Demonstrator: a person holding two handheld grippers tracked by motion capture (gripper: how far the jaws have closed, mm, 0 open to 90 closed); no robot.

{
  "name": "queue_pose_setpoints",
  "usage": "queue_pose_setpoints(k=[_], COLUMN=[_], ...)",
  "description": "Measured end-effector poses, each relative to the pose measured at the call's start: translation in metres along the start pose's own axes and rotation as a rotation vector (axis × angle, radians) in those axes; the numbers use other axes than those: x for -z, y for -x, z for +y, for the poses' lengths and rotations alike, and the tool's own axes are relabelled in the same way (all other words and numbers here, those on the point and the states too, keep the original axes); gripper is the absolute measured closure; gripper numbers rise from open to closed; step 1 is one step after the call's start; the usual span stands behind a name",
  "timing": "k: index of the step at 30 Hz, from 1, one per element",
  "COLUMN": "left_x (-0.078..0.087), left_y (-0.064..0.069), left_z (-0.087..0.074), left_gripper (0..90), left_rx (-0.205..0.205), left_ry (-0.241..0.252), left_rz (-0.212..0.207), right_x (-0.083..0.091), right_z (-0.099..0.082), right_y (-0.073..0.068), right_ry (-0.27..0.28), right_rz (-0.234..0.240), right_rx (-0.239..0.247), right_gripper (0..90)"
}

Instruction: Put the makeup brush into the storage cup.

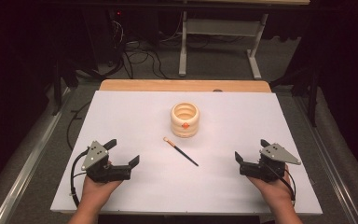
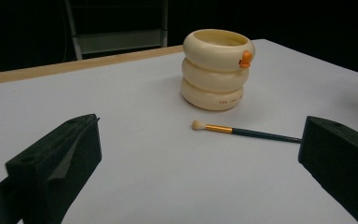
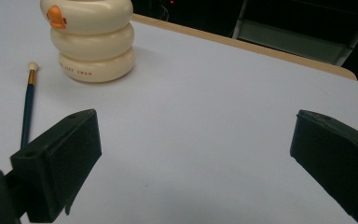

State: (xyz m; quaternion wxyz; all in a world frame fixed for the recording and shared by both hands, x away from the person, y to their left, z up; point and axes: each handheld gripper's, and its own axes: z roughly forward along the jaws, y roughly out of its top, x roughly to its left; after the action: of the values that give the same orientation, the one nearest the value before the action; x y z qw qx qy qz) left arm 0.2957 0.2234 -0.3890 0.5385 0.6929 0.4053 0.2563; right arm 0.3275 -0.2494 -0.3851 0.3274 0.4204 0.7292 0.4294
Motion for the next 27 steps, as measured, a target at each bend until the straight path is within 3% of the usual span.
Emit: queue_pose_setpoints(k=[27], left_x=[0.0002], left_y=[0.0006], left_z=[0.0004], left_gripper=[0.0], left_rx=[-0.008], left_ry=[-0.003], left_rz=[0.000], right_x=[-0.0092], right_z=[-0.0041], right_y=[0.0011], right_ry=[-0.142], right_rz=[-0.003], right_rx=[0.025], right_gripper=[3.0])
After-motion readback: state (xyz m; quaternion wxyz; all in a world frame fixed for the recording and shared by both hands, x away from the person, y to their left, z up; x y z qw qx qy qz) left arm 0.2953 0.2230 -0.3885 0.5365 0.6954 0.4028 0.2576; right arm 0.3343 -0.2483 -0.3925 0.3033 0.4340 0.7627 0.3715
